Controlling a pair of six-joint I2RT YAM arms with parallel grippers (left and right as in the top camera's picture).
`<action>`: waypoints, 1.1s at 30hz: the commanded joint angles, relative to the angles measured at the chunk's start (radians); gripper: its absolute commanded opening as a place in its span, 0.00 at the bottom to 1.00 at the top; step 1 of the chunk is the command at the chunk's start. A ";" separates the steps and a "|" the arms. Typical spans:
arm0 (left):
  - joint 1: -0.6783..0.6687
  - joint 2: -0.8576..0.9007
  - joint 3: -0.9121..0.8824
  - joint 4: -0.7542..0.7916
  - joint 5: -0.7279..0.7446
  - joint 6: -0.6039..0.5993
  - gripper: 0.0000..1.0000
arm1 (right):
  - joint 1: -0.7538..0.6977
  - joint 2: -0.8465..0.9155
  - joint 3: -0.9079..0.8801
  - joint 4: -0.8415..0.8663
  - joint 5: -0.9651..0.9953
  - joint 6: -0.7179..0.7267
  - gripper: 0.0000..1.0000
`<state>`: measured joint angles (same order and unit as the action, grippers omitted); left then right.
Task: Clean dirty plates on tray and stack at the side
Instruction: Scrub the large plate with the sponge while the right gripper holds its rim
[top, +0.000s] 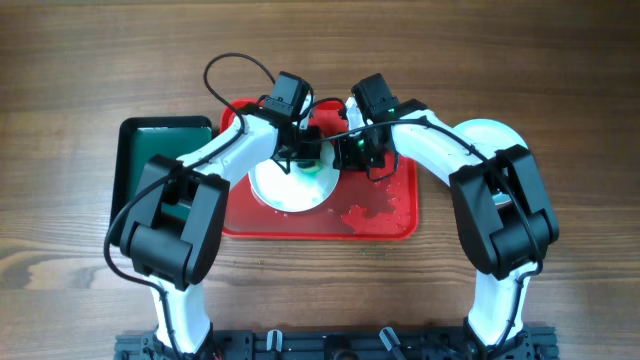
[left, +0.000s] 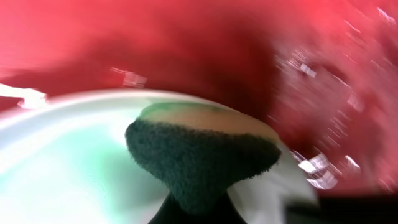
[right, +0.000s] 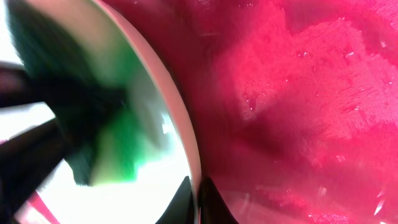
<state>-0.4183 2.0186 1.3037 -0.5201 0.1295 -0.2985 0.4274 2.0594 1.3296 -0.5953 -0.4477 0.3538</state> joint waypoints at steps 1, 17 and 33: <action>0.019 0.031 -0.015 -0.074 -0.562 -0.195 0.04 | 0.007 0.012 -0.006 -0.008 -0.024 -0.010 0.05; 0.021 0.031 -0.015 -0.210 0.304 0.323 0.04 | 0.007 0.012 -0.006 -0.008 -0.025 -0.010 0.04; 0.019 0.031 -0.015 -0.360 -0.218 -0.194 0.04 | 0.007 0.012 -0.006 -0.008 -0.024 -0.010 0.04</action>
<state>-0.4141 2.0132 1.3224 -0.8280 -0.3149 -0.5751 0.4397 2.0594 1.3296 -0.5938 -0.4568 0.3534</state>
